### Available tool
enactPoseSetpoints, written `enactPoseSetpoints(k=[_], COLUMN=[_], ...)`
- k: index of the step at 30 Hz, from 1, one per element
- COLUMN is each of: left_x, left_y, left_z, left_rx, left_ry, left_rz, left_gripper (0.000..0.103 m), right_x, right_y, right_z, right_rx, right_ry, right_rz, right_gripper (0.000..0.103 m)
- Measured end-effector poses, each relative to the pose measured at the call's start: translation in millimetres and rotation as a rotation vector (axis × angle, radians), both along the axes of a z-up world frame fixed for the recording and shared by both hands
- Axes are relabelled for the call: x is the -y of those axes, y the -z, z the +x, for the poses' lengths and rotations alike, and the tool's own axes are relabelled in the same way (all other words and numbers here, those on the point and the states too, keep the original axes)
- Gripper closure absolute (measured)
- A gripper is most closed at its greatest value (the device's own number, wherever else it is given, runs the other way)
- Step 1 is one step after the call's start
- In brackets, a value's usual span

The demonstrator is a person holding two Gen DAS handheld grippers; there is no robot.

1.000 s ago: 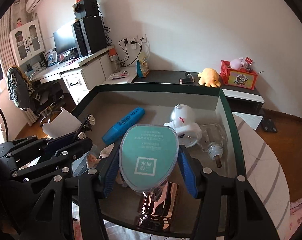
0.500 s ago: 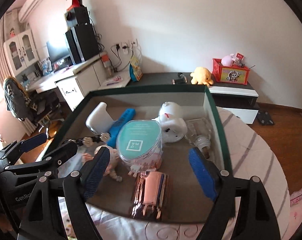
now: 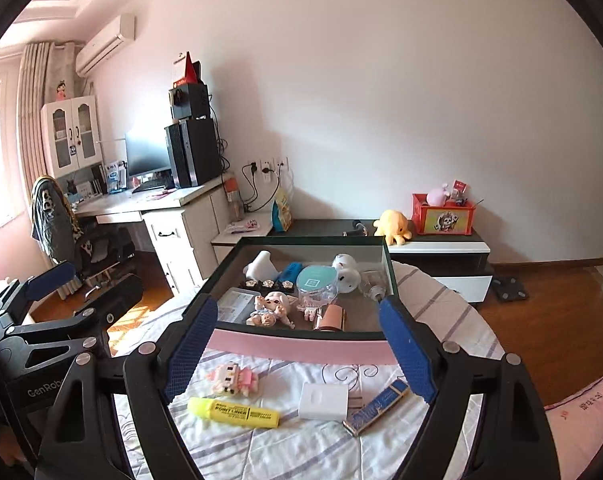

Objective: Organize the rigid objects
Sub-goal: 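Withdraw both tools from the box and hold them above the bed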

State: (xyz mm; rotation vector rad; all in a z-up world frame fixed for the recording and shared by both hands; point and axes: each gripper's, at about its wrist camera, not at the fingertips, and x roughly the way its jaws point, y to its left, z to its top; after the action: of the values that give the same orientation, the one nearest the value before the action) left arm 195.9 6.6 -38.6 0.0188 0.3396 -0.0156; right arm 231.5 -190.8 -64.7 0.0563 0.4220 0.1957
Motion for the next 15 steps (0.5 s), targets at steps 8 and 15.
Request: enactPoseSetpoints(k=[8, 15], left_x=[-0.5, 3.2], left_y=[-13.9, -22.1], left_z=[-73.6, -113.4], left_rx=[0.07, 0.123], left_ry=[-0.037, -0.025], left_rz=[0.005, 0.011], left_gripper=[0.0, 0.0], right_x=[-7.8, -4.5], right_y=[-25.9, -36.3], right_z=[-82.4, -127.6], right_rx=[0.12, 0.168], right_ry=[0.029, 0.051], right_rz=[-0.036, -0.033], right_gripper=[0.018, 0.018])
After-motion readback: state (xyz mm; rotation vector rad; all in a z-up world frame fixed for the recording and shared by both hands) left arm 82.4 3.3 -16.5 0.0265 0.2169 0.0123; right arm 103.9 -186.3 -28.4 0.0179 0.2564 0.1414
